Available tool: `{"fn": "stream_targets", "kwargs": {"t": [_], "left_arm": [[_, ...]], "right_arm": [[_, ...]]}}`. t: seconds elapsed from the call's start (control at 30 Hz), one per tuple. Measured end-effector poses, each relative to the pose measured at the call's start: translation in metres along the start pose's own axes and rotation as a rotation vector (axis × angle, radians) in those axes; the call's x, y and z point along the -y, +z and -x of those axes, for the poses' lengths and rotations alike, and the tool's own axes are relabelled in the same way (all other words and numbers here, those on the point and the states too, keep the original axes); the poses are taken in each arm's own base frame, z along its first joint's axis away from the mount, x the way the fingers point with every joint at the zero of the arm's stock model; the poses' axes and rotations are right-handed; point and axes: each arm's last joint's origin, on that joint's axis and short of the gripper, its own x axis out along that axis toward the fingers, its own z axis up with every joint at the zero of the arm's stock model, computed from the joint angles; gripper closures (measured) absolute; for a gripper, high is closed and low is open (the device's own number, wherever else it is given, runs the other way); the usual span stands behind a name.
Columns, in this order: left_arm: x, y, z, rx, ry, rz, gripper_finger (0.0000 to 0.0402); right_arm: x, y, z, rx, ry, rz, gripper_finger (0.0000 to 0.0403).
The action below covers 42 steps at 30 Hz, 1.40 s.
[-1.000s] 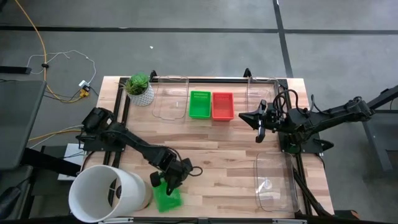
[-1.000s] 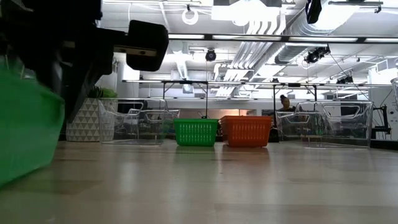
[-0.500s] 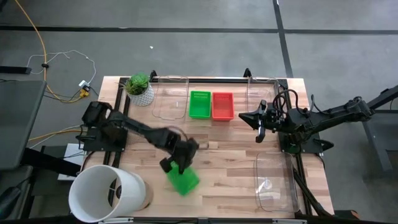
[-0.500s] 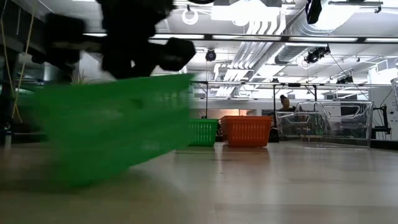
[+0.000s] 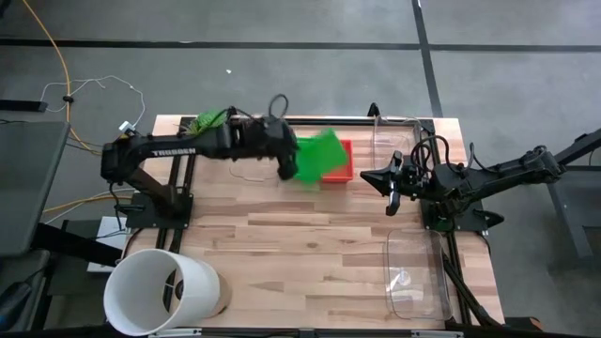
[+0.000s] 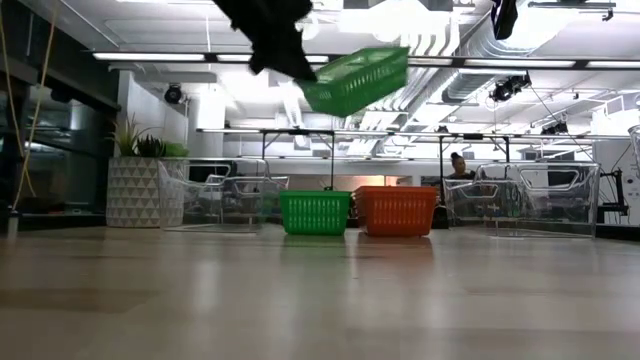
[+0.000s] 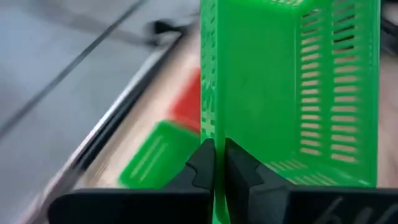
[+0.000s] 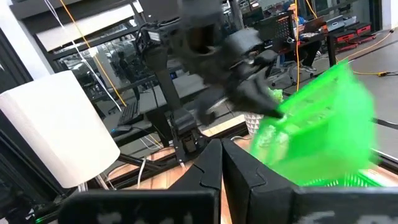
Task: Stack baskets by color
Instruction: Stack the bottom green bin on the top green bins
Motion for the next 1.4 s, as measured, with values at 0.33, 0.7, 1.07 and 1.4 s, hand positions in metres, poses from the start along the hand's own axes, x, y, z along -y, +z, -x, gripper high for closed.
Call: {"fn": "stream_targets", "kwargs": {"t": [0.33, 0.7, 1.07, 1.4], "left_arm": [[-0.007, -0.018, -0.037, -0.02, 0.235, 0.721, 0.0402], [0.023, -0.051, -0.063, -0.085, 0.438, 0.921, 0.0401], [0.019, -0.07, -0.078, -0.172, 0.36, 0.924, 0.0401], [0.017, -0.069, -0.079, -0.184, 0.333, 0.891, 0.0401]], "right_arm": [[0.0, -0.001, 0.0, -0.013, -0.004, 0.007, 0.0403], [0.001, -0.004, 0.0, -0.041, -0.011, -0.007, 0.0403], [0.002, -0.006, 0.0, -0.061, -0.019, 0.005, 0.0403], [0.003, -0.007, 0.0, -0.059, -0.034, 0.008, 0.0403]]}}
